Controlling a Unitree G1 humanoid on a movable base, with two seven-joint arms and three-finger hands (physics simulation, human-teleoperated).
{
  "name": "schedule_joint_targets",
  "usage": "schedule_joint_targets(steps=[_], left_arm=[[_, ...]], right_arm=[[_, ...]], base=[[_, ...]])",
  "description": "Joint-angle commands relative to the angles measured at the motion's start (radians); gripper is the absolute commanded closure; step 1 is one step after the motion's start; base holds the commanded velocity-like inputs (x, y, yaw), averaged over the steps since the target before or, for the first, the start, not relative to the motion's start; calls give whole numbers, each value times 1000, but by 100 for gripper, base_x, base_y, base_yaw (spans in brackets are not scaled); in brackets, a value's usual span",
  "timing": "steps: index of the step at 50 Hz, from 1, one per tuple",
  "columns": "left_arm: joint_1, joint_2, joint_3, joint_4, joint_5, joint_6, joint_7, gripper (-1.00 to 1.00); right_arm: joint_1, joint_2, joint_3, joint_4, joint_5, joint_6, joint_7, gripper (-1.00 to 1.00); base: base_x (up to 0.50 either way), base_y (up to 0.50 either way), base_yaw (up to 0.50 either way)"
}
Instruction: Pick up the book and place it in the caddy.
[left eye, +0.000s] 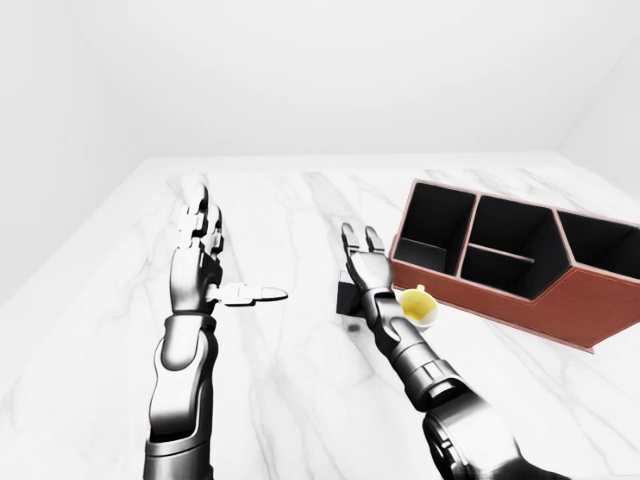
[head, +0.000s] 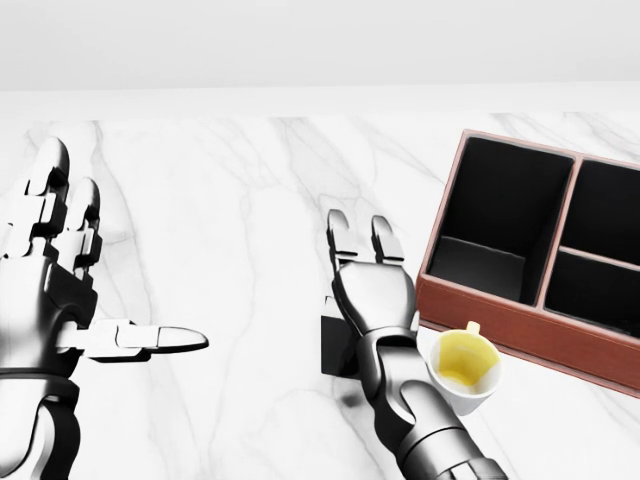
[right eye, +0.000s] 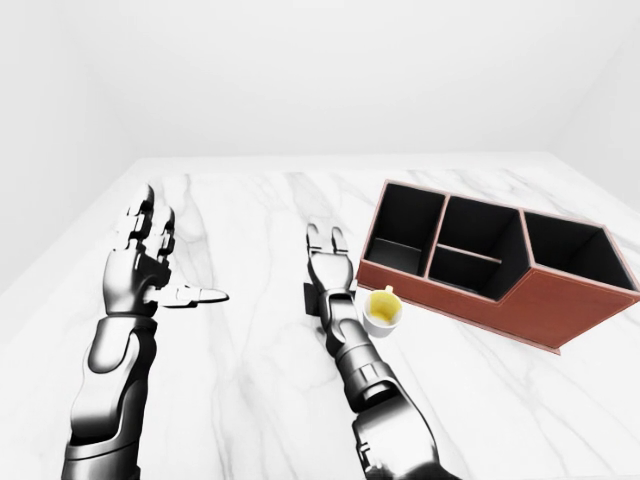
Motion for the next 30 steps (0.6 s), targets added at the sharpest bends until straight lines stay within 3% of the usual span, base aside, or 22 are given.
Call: schedule_joint_targets(steps=[1,30], left_arm=[[4,2,7,12,-7,0,-3,-100],[17,2,9,-4,-12,0,-7,-100]], right_arm=[[-64,-6,-6,161,22,0,-65,-100],[-125,0,-6,342,53,0,-115,-100]], base=[[0,0,0],[0,0,0]])
